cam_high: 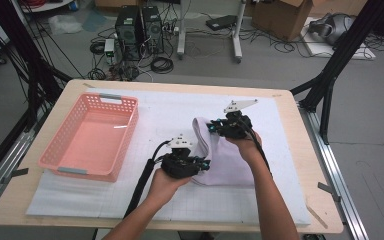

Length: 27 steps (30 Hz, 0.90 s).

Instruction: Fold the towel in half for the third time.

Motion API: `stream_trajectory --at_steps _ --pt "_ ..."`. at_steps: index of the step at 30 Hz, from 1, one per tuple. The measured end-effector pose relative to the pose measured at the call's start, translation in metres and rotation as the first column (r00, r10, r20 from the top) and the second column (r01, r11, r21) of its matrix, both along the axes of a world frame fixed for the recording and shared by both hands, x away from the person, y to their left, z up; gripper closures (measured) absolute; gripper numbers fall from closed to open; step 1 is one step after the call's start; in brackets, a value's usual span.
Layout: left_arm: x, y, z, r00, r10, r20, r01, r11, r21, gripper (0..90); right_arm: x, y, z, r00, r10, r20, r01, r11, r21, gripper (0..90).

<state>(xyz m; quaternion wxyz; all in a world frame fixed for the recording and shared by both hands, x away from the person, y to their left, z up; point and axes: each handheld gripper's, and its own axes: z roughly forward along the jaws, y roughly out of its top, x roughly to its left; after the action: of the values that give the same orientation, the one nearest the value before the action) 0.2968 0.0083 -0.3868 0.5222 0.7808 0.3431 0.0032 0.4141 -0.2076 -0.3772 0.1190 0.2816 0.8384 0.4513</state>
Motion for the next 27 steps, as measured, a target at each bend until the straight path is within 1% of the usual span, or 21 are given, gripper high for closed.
stream_trajectory --at_steps 4,5,6,7,8,9,11,12,13,14,15,17,19,20,21,24,26,27 --pt "0.003 -0.013 -0.002 0.9999 -0.01 -0.004 0.01 0.9999 0.01 80.7 0.0 -0.011 -0.003 0.9999 -0.017 -0.001 0.017 1.0 -0.004 79.6" --pt "0.003 -0.013 -0.002 0.9999 -0.01 -0.004 0.01 0.9999 0.01 80.7 0.0 -0.014 -0.004 0.9998 -0.019 0.0 0.019 1.0 -0.003 79.7" --pt "0.005 -0.019 -0.005 0.9999 -0.008 -0.009 0.008 0.9999 0.01 80.6 0.0 -0.016 -0.005 0.9996 -0.026 -0.008 0.026 1.0 -0.002 79.7" --pt "0.006 -0.021 -0.006 0.9999 -0.01 -0.011 0.01 0.9999 0.01 80.6 0.001 -0.018 -0.006 0.9996 -0.028 -0.002 0.028 1.0 -0.008 79.7" --pt "0.007 -0.024 -0.008 0.9999 -0.01 -0.012 0.01 0.9999 0.01 80.4 0.0 -0.02 -0.007 0.9994 -0.033 -0.009 0.033 0.999 -0.008 79.8" --pt "0.008 -0.027 -0.01 0.9998 -0.007 -0.016 0.007 0.9999 0.01 80.2 0.001 -0.022 -0.008 0.9995 -0.032 0.0 0.032 0.999 -0.015 79.8" --pt "0.008 -0.028 -0.011 0.9998 -0.004 -0.018 0.004 0.9999 0.01 78.8 0.001 -0.025 -0.009 0.9993 -0.037 -0.005 0.037 0.999 -0.019 79.9" --pt "0.009 -0.031 -0.013 0.9997 0.0 -0.024 0.0 1.0 0.004 75.6 0.002 -0.029 -0.012 0.9991 -0.041 -0.006 0.041 0.999 -0.032 80.0" --pt "0.009 -0.031 -0.013 0.9997 -0.006 -0.023 0.006 1.0 0.001 72.1 0.002 -0.03 -0.013 0.999 -0.044 -0.01 0.044 0.998 -0.033 80.1" --pt "0.008 -0.031 -0.012 0.9996 -0.007 -0.026 0.007 0.9999 -0.009 66.5 0.003 -0.033 -0.015 0.9989 -0.045 -0.01 0.044 0.998 -0.035 80.2" --pt "0.008 -0.029 -0.011 0.9997 -0.009 -0.023 0.009 0.9999 -0.014 60.6 0.003 -0.037 -0.017 0.9988 -0.048 -0.011 0.048 0.998 -0.033 80.3" --pt "0.006 -0.024 -0.006 1.0 0.002 -0.007 -0.002 0.9996 -0.028 52.9 0.004 -0.043 -0.019 0.9983 -0.058 -0.01 0.057 0.998 -0.031 80.4" --pt "0.005 -0.018 -0.003 1.0 0.004 0.009 -0.004 0.999 -0.045 50.7 0.005 -0.047 -0.022 0.9982 -0.059 -0.012 0.059 0.998 -0.026 80.5" --pt "0.005 -0.013 0.0 0.9995 0.017 0.025 -0.015 0.9985 -0.052 48.9 0.004 -0.049 -0.022 0.9981 -0.06 -0.014 0.06 0.998 -0.027 80.6" --pt "0.004 -0.008 0.002 0.999 0.022 0.038 -0.02 0.9984 -0.052 46.5 0.004 -0.05 -0.024 0.9983 -0.057 -0.011 0.057 0.998 -0.03 80.5" --pt "0.003 0.008 0.005 0.9962 0.049 0.072 -0.045 0.9977 -0.05 45.5 0.003 -0.055 -0.026 0.998 -0.062 -0.011 0.061 0.998 -0.034 80.6" --pt "0.004 0.021 0.004 0.9942 0.068 0.083 -0.064 0.9969 -0.046 45.2 0.002 -0.059 -0.026 0.9977 -0.068 -0.003 0.068 0.997 -0.034 80.5" --pt "0.004 0.027 0.002 0.9935 0.08 0.082 -0.076 0.9961 -0.043 44.9 0.001 -0.061 -0.026 0.9974 -0.072 0.002 0.072 0.997 -0.039 80.5"
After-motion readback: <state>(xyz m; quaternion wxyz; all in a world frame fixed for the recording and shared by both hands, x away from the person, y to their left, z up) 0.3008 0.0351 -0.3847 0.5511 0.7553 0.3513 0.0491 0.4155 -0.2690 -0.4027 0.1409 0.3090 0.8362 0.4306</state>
